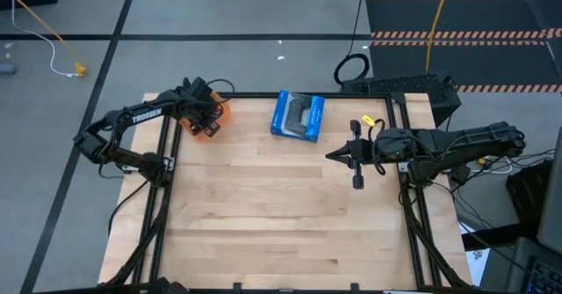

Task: Pick and place USB-C Cables
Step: Put the black charger cable into the orange bin

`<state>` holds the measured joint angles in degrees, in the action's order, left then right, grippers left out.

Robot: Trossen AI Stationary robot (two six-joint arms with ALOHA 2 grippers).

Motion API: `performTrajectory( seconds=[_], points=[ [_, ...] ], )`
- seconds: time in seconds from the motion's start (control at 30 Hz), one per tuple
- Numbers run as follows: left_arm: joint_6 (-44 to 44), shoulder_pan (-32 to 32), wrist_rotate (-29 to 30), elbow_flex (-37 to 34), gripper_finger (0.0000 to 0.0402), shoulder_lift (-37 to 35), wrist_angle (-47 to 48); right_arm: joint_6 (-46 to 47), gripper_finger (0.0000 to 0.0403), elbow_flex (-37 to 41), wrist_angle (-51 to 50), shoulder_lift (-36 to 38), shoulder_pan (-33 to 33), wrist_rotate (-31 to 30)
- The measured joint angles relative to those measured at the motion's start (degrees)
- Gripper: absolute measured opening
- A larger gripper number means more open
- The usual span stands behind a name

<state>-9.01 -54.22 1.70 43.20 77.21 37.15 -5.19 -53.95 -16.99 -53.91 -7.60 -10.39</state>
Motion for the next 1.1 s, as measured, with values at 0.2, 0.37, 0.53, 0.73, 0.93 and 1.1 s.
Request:
performTrajectory(
  seconds=[0.2, 0.37, 0.53, 0.73, 0.93, 1.1],
  points=[
    [-1.47, -0.02, -0.39, 0.0, 0.0037, 0.02, 0.07, 0.0, 0.0, 0.0, 0.0, 0.0, 0.0, -0.01],
    [-1.25, -0.02, -0.42, 0.0, 0.0037, 0.02, 0.0, 0.0, 0.0, 0.0, 0.0, -0.02, 0.0, -0.02],
    [-1.38, -0.32, -0.45, 0.0, 0.0047, 0.94, -0.34, 0.0, 0.0, 0.0, 0.0, 0.0, 0.0, -0.02],
    [-0.78, -1.03, -0.36, 0.0, 0.0086, 3.27, -0.98, -0.02, 0.0, 0.0, 0.0, -0.01, 0.0, -0.02],
    [-0.04, -1.01, 1.46, 0.0, 0.0116, 3.28, -1.83, -0.19, 0.0, 0.0, 0.0, 0.0, 0.0, -0.02],
    [1.49, -0.99, 1.86, 1.49, 0.0141, 3.28, 1.71, -0.32, 0.0, 0.0, 0.0, -0.01, 0.0, -0.02]
  ],
)
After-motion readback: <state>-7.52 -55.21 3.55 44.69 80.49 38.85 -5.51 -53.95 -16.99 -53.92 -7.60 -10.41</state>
